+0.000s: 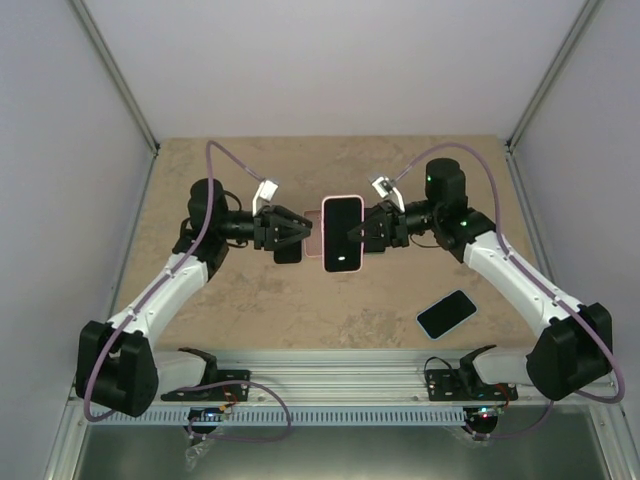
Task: Take the phone out of the phone case
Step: Remove the phone case from the phone.
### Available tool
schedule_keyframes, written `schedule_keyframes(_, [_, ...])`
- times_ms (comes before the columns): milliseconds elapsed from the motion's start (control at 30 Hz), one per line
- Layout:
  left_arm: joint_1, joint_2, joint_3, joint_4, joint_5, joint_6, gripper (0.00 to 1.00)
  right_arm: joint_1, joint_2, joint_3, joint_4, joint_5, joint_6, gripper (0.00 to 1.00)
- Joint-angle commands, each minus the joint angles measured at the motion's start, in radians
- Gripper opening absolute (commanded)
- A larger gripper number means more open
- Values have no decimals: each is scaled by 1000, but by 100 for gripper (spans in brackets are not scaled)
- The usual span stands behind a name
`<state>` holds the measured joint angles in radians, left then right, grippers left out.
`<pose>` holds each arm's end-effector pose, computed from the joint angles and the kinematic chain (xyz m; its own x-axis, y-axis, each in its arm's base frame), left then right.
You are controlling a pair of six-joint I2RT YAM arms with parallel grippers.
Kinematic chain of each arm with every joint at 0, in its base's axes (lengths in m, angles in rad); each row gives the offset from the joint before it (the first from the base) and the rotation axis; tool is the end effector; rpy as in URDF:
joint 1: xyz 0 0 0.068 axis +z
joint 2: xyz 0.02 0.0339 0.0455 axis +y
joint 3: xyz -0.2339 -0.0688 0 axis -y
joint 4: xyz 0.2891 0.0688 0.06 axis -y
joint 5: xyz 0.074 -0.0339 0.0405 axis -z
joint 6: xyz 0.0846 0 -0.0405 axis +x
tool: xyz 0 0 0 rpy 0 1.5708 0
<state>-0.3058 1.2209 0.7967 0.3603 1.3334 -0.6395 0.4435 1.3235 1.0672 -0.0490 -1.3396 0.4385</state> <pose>0.2820 -0.1753 0.2629 -0.6431 0.0559 -0.7637 0.7627 -0.0429 -0.6454 0.2778 0.2231 0.2970 -0.6436 -0.1980 -0.7393 -0.7330 -0.1185 0.6698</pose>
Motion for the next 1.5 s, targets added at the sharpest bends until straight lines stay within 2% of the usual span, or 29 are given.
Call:
schedule_keyframes(0, [17, -33, 61, -1, -1, 5, 57, -3, -38, -7, -102, -6, -122, 1])
schedule_keyframes(167, [15, -21, 155, -200, -82, 125, 53, 2, -38, -13, -175, 21, -196, 1])
schedule_keyframes(333, [-3, -6, 181, -215, -115, 129, 49, 23, -38, -15, -214, 49, -245, 1])
schedule_keyframes(667, [-61, 12, 223, -332, -133, 231, 46, 50, -31, -8, -233, 62, -263, 1])
schedule_keyframes(833, [-57, 16, 204, -260, -135, 151, 41, 62, -33, -3, -259, 49, -298, 1])
schedule_keyframes(1067, [-21, 23, 121, -97, -137, 25, 24, 63, -49, 12, -285, -30, -349, 1])
schedule_keyframes(1300, [-17, 36, 97, -93, -126, 36, 20, 66, -52, 37, -309, -103, -372, 1])
schedule_keyframes(1467, [-5, 54, 51, 53, -90, -73, 15, 73, -53, 60, -350, -138, -409, 1])
